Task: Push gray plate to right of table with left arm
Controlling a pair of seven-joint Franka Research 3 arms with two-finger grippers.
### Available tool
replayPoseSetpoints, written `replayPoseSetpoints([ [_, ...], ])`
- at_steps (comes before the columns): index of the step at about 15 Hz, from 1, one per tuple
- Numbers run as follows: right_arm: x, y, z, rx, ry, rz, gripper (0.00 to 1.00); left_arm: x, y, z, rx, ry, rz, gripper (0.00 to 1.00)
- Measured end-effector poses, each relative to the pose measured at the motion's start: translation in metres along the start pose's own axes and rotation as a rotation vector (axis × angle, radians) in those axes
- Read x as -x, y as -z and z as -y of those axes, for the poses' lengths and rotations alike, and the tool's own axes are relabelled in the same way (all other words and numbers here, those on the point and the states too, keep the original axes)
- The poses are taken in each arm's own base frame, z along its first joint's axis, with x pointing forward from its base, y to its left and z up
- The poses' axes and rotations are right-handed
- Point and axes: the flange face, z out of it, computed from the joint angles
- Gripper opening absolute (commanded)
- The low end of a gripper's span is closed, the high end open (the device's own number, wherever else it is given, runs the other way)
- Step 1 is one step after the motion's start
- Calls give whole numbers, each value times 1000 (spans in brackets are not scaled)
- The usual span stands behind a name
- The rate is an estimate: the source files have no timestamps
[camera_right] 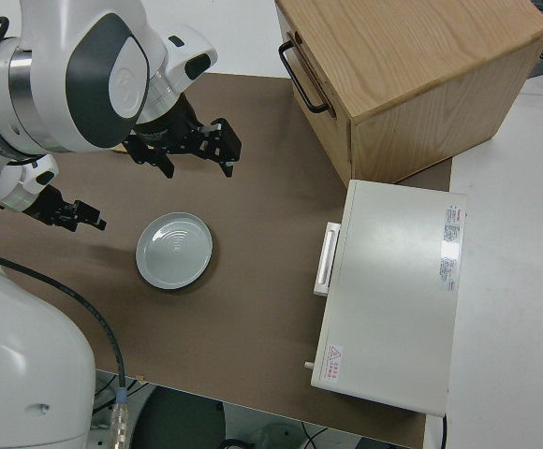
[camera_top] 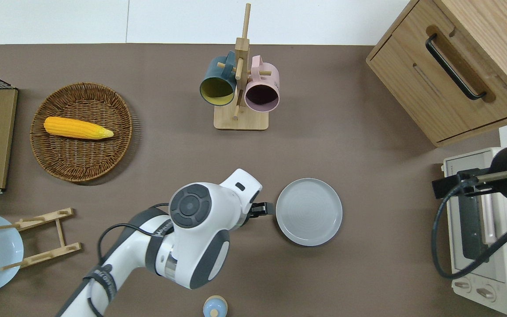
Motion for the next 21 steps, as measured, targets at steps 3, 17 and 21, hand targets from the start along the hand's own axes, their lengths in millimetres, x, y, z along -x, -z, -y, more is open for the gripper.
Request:
replayPoseSetpoints([
  [3,0,0,0,0,0,0,996,-14,50,41,-18,-37,-18,998],
  [17,0,0,0,0,0,0,996,-41,235,140,-204,-54,-123,998],
  [21,0,0,0,0,0,0,996,-41,282,161,-253,-54,-128,998],
])
